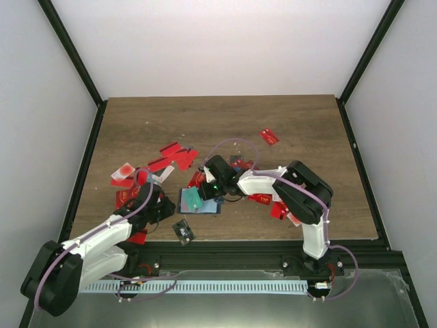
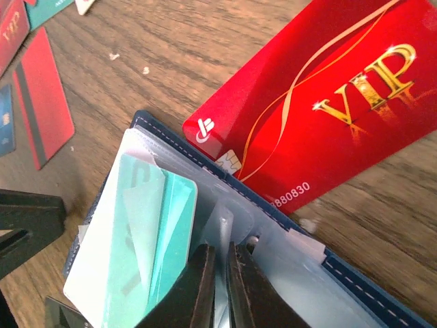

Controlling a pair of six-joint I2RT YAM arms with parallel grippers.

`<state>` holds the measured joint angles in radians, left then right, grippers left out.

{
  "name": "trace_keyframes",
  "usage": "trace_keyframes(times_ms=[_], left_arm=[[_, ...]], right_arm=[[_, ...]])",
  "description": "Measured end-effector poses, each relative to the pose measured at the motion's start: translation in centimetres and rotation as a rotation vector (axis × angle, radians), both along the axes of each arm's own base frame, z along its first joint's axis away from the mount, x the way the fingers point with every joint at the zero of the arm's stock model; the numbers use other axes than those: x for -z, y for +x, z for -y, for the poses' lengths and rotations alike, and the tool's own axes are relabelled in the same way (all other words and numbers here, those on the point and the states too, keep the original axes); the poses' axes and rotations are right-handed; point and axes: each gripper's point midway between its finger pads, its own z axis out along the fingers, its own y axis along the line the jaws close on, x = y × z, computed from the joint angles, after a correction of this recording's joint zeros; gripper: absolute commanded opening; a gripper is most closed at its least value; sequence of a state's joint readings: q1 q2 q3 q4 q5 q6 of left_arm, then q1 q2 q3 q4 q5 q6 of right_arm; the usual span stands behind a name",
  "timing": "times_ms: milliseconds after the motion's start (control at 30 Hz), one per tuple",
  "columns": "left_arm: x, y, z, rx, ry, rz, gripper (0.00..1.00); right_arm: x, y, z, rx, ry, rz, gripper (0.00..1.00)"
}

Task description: Put the credit cards into the card holder

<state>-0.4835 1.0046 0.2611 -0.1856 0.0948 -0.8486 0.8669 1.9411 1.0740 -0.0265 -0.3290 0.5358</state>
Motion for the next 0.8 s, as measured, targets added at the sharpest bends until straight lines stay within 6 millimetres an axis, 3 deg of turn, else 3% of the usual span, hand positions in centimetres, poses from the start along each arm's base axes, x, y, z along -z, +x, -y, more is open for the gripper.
trace_keyframes(times_ms=[167,367,567,800], left_arm=[[-0.3,-0.9,0.0,0.028,-0.012,-0.004,0.29],[-0.5,-1.5,0.4,0.064,-0.024,0.0,0.29],[-0.6,-1.4,1.4,0.112,-0.052,0.01,0.17],[0.1,-1.5,1.9,0.145,-0.051,-0.01,0.1]], right_arm=[[-0.5,-0.1,1.2,-0.018,-0.039,0.019,0.2],[-2.5,-0.6,2.5,-0.034,-0.076,0.05,0.23],[-4.4,-1.1,2.5,-0.045,-0.043,0.059,0.14],[-3.7,-2.6,2.5,-0.06,-0.042,0.017,0.07]])
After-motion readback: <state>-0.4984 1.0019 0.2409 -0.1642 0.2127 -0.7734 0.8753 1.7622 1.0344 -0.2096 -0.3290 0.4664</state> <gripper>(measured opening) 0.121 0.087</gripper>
